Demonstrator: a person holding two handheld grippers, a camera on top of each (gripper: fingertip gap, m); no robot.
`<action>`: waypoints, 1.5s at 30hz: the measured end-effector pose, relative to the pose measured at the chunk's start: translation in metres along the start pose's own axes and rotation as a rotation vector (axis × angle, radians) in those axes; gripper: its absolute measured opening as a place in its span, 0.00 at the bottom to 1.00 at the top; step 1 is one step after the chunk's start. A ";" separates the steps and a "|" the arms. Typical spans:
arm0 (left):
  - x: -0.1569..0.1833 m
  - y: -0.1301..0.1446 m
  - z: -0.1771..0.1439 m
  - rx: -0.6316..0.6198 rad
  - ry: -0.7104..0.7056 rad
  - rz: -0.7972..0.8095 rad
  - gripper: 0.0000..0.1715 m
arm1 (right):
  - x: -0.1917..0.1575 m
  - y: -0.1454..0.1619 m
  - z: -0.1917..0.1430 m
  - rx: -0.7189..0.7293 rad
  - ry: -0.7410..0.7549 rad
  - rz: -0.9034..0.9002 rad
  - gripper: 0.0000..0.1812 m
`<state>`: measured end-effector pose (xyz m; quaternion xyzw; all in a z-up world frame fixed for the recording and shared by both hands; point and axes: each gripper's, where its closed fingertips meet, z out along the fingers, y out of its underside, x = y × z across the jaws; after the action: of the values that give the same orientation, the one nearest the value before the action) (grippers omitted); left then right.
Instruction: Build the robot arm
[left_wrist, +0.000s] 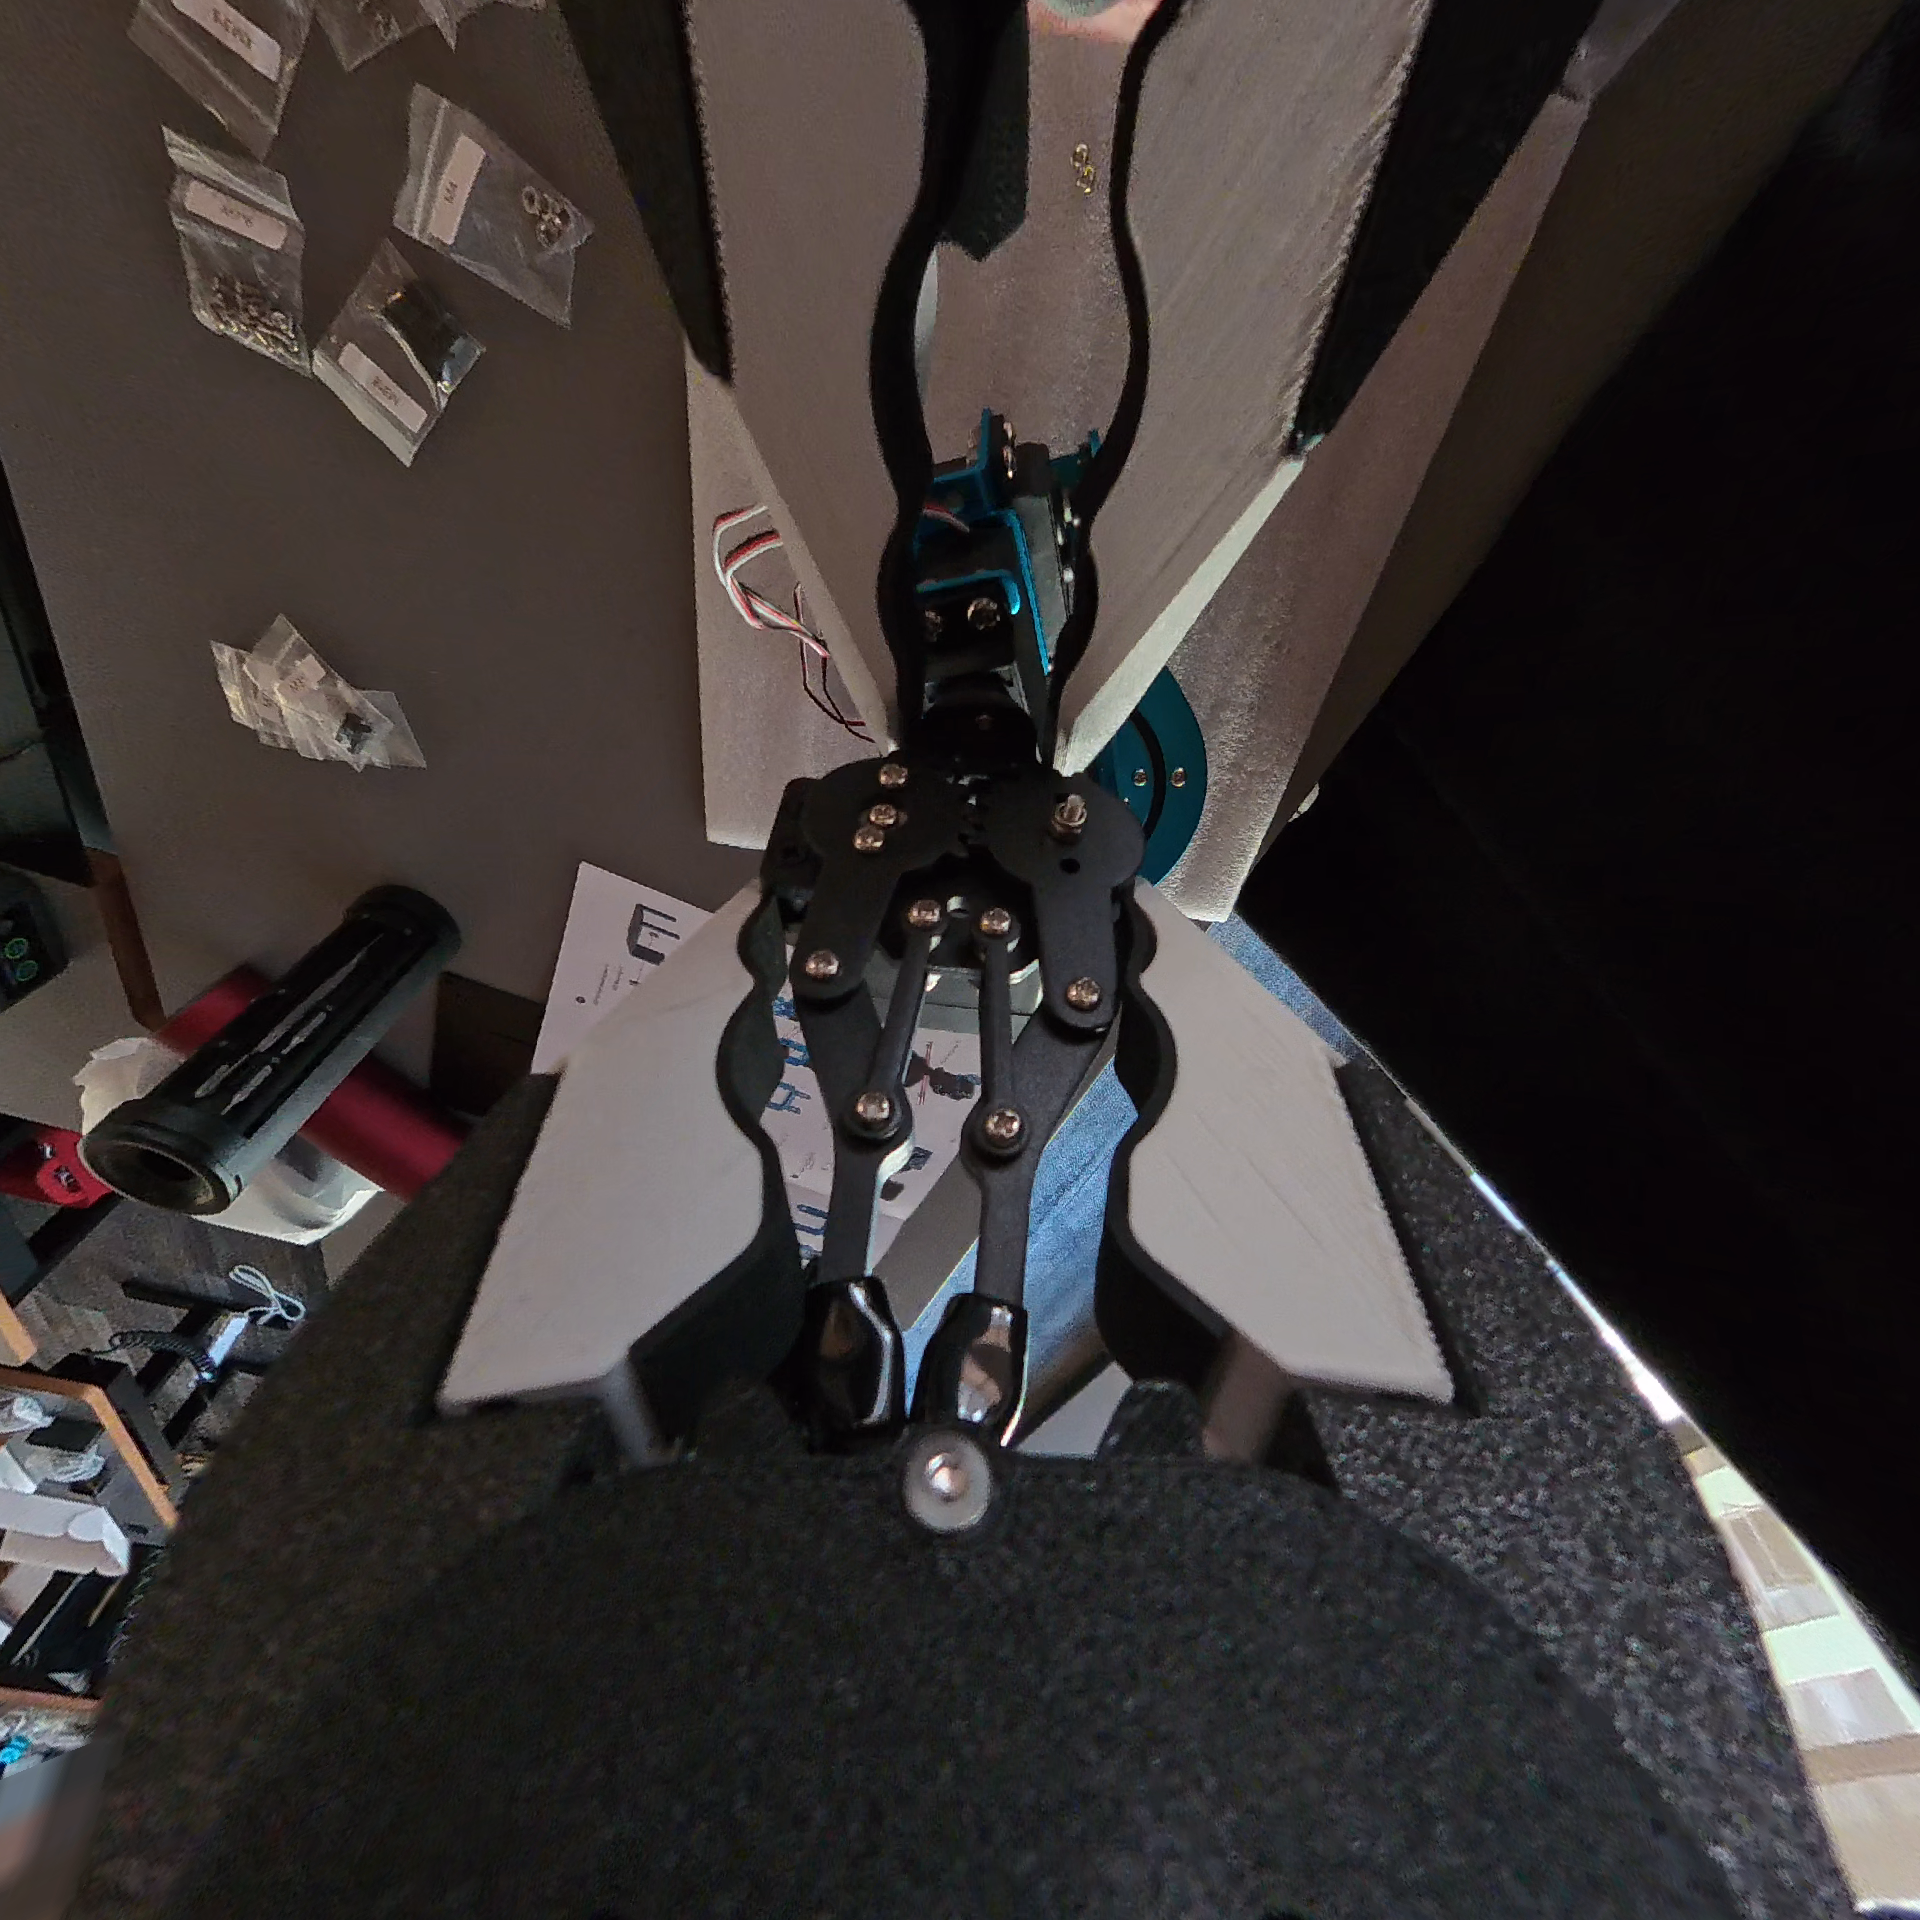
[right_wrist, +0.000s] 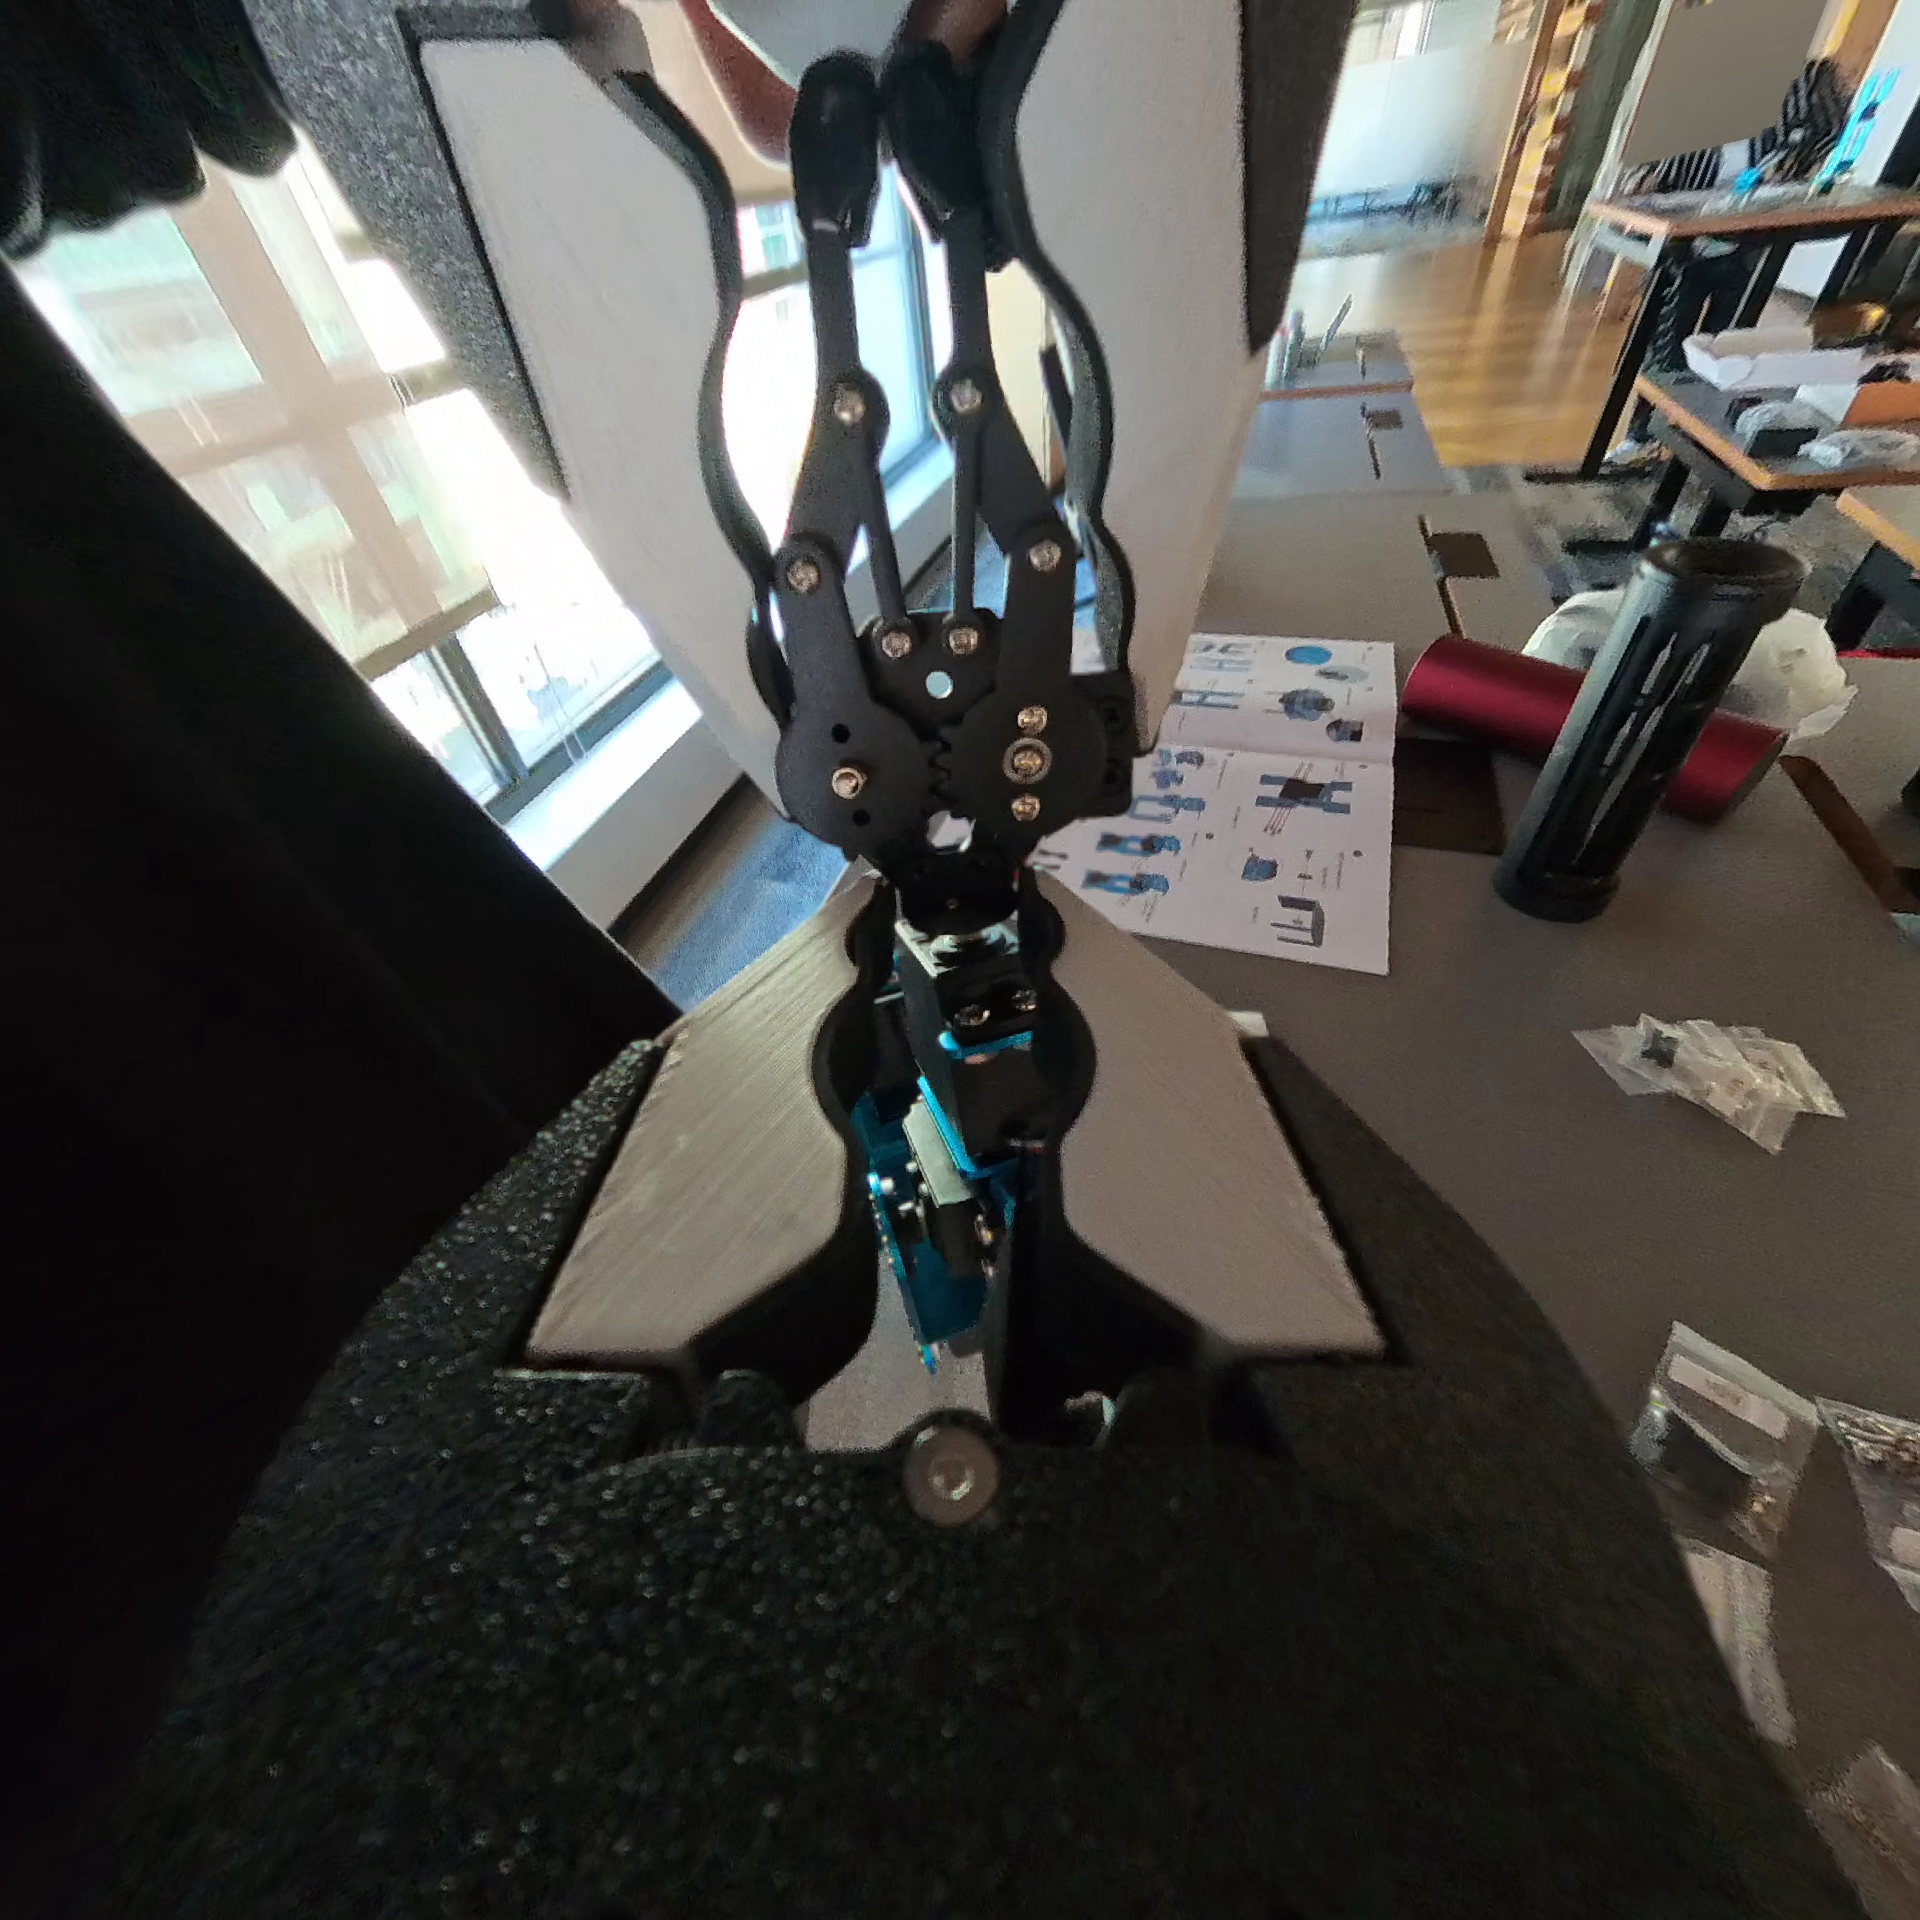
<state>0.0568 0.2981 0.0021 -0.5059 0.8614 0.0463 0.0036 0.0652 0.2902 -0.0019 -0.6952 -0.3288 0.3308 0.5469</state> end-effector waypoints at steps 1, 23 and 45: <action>0.000 0.000 0.000 0.000 0.001 0.004 0.37 | 0.000 0.000 0.000 0.023 -0.001 0.016 0.13; 0.004 0.005 0.003 0.102 0.003 0.044 0.37 | -0.003 0.001 0.004 -0.048 -0.012 -0.038 0.13; 0.001 0.010 0.003 0.071 -0.025 0.129 0.37 | 0.003 -0.001 0.013 -0.009 0.157 -0.181 0.15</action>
<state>0.0480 0.3026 0.0003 -0.4484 0.8931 0.0221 0.0292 0.0560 0.2998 -0.0034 -0.6888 -0.3480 0.2232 0.5955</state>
